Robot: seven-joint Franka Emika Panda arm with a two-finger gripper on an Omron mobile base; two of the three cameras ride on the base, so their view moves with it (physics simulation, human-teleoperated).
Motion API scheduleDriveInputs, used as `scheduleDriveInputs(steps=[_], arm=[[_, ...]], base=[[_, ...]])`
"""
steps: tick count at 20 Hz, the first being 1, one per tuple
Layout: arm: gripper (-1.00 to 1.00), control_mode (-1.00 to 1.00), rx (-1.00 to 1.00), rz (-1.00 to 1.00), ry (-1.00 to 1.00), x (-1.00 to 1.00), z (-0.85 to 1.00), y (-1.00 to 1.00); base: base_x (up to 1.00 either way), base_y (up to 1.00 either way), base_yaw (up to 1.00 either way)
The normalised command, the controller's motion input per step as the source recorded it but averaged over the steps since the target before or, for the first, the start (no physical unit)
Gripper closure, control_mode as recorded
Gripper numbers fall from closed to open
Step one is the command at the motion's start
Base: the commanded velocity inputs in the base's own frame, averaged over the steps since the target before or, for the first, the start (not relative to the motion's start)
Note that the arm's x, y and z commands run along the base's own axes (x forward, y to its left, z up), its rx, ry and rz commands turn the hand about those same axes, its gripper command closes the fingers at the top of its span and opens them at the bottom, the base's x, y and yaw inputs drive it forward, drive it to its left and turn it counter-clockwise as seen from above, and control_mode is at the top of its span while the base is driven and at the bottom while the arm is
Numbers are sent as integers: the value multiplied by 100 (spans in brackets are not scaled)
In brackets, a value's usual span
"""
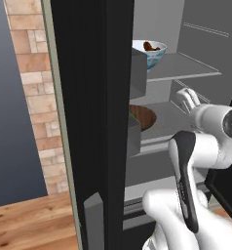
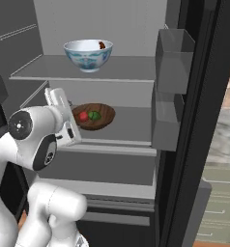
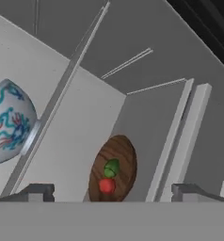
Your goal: Place the bowl with the avocado and bell pepper on the second highest shelf of the fridge. Place the bowl with the steak and chicken drumstick on the top shelf of the fridge.
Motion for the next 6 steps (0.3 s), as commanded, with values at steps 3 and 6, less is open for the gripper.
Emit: scheduleDriveInputs(steps=[3, 6], arm=[[-100, -100, 4, -2, 0, 0, -2, -10], [-100, -100, 10, 3, -2, -19, 4, -18]], base=[[0, 0, 0], [0, 0, 0]])
